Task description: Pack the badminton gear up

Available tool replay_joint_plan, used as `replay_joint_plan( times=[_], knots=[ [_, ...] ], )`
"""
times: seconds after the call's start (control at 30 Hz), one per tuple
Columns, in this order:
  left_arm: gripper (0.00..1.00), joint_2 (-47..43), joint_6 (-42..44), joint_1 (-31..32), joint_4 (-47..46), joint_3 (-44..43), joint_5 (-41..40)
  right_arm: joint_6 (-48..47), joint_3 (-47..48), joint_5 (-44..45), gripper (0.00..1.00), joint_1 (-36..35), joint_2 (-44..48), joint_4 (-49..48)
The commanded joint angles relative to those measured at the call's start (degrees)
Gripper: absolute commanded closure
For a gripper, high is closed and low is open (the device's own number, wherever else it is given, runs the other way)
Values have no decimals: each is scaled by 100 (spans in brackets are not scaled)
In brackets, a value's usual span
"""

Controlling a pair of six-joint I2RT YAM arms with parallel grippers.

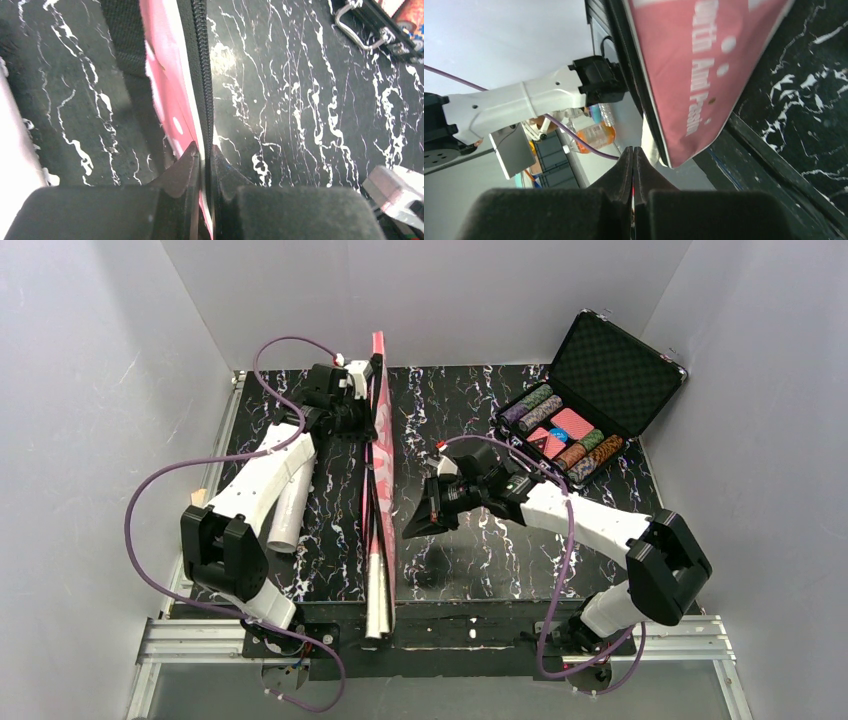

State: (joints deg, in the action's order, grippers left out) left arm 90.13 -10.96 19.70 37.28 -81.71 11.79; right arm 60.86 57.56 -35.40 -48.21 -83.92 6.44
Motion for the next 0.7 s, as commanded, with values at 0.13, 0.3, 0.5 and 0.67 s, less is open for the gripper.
replay_joint_plan(
  times=[0.13,0.3,0.5,0.67],
  knots=[
    [100,-53,-337,31,-370,-528,-75,-1045,977,513,79,79,119,1524],
    [100,-296,-537,25,-311,-364,298,-1340,1552,1506,46,144,7,1408],
    [100,-599,-733,26,-322,-155,528,-1716,2580,1927,39,180,-652,1528],
    [100,-742,-847,25,-368,-15,719,-2114,3106,2140,39,163,-1070,1721]
  ],
)
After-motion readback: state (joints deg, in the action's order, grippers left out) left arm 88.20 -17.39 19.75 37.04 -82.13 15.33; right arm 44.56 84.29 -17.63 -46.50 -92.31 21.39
